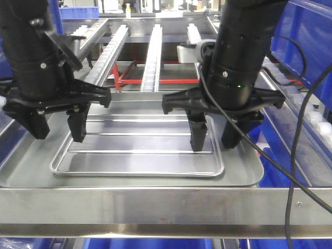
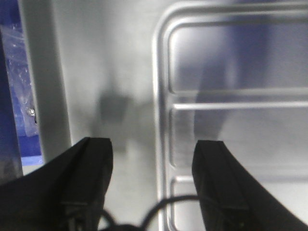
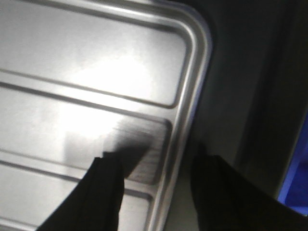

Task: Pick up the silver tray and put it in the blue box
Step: 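Lower both grippers onto opposite short edges of the top silver tray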

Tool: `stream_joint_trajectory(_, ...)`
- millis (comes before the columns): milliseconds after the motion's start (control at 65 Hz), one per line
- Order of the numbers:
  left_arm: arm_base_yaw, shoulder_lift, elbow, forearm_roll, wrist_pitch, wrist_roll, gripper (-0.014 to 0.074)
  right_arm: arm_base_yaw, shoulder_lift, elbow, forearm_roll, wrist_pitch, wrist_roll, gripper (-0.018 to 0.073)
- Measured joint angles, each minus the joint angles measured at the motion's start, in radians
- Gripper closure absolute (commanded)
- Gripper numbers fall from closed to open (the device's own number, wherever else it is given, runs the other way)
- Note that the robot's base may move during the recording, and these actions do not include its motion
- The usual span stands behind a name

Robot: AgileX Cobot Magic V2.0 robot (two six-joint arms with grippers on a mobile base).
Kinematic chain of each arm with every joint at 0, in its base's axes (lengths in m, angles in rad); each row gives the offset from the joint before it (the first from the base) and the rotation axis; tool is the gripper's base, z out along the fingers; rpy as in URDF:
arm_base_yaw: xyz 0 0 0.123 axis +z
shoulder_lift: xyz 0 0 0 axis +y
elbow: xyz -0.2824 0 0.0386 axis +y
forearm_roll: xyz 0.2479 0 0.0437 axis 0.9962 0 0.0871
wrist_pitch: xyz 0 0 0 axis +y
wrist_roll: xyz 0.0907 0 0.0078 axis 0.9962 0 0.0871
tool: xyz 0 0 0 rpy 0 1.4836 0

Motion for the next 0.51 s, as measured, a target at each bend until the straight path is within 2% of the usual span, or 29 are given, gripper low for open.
stream_joint_trajectory(215,0.008,0.008,0.0,-0.008,-0.055,0.0,0.0306,0.0,0.008,-0.002,-0.004,-0.006,0.001,0.0131)
stream_joint_trajectory(507,0.008,0.046,-0.01,-0.037,-0.066,0.0,0.0394,0.0,0.009,-0.002,-0.004,-0.014,0.002,0.0264)
